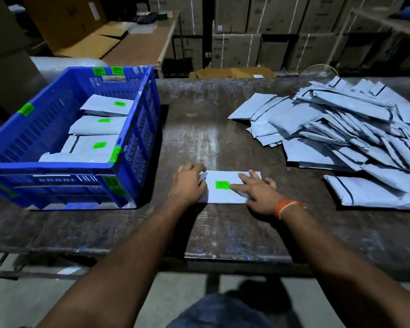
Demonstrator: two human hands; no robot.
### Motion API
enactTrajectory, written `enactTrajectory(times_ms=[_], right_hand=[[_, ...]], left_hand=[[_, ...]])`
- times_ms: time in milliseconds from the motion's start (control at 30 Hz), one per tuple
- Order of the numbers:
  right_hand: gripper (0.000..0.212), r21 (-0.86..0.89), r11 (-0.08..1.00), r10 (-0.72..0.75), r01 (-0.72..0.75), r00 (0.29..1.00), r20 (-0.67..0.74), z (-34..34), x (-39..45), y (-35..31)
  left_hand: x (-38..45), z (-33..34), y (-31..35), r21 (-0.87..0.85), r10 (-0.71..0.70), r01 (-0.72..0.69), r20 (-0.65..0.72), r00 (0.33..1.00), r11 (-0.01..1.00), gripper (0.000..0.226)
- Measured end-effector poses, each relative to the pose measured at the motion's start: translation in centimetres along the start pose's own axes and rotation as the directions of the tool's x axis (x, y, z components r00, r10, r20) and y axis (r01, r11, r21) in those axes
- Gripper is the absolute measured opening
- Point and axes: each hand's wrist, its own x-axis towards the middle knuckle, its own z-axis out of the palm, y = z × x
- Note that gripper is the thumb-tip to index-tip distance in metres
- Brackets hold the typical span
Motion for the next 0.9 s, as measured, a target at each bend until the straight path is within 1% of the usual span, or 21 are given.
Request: enactTrajectory(times_ms=[67,100,133,167,233,267,333,400,433,500,600,700,767,833,900], right_hand=[[0.079,0.044,0.999,0.015,-0.016,1.000,0.026,-0.6,-0.1,0.6],[0.077,0.076,0.997,0.027,-0.028,1.000,0.013,-0.5,-0.1,0.6],[0.071,0.115,0.993,0.044,-0.040,0.998,-0.033,-0.3,-0.1,0.3],[0.065,0.156,0.987,0.065,-0.047,0.992,-0.111,0.1,-0.1,-0.3],[0.066,0.205,0.978,0.096,-0.040,0.958,-0.270,1.1,0.0,-1.7],[0.068,0.199,0.980,0.095,-0.032,0.944,-0.316,1.4,0.2,-2.5],[0.062,0.149,0.988,0.079,-0.031,0.940,-0.331,2.0,0.6,-3.7],[0.056,0.107,0.992,0.093,-0.064,0.953,-0.290,2.8,1.1,-4.2],[0.055,0.097,0.991,0.117,-0.095,0.958,-0.261,3.1,1.1,-4.2],[0.054,0.091,0.982,0.181,-0.164,0.953,-0.241,3.8,1.2,-3.5],[0.053,0.094,0.950,0.311,-0.297,0.906,-0.288,4.3,0.8,-1.7],[0.053,0.154,0.913,0.407,-0.378,0.873,-0.268,4.0,0.5,-0.4],[0.054,0.232,0.885,0.460,-0.405,0.836,-0.297,3.4,0.2,-0.1],[0.056,0.328,0.846,0.521,-0.421,0.784,-0.337,2.9,0.1,0.0],[0.056,0.401,0.810,0.563,-0.428,0.758,-0.329,2.8,0.4,0.0]], left_hand=[[-0.7,0.6,0.7,0.018,0.038,-0.039,0.027,0.999,0.999,0.038],[-1.1,1.0,1.0,0.038,0.054,-0.055,0.030,0.998,0.998,0.040],[-1.6,1.4,1.3,0.065,0.065,-0.066,0.017,0.998,0.996,0.044],[-2.0,1.8,1.6,0.088,0.071,-0.069,-0.015,0.997,0.994,0.048],[-2.5,2.4,2.1,0.109,0.082,-0.072,-0.092,0.992,0.991,0.055],[-2.7,2.7,2.3,0.117,0.088,-0.076,-0.098,0.991,0.990,0.057],[-2.8,3.1,2.5,0.141,0.106,-0.100,-0.035,0.994,0.985,0.060],[-2.9,3.6,2.2,0.176,0.116,-0.124,0.058,0.992,0.976,0.060],[-3.0,3.8,1.9,0.188,0.099,-0.115,0.093,0.991,0.975,0.058],[-3.3,3.8,0.7,0.192,0.020,-0.041,0.109,0.994,0.981,0.056],[-3.8,3.0,-1.2,0.235,-0.084,0.063,0.078,0.993,0.970,0.055],[-3.9,2.2,-2.3,0.307,-0.172,0.153,0.035,0.984,0.939,0.054],[-3.9,1.6,-2.1,0.330,-0.205,0.199,-0.016,0.979,0.923,0.054],[-3.9,1.2,-1.2,0.256,-0.244,0.260,-0.092,0.965,0.931,0.052],[-3.9,1.1,0.2,0.076,-0.313,0.322,-0.107,0.944,0.944,0.049]])
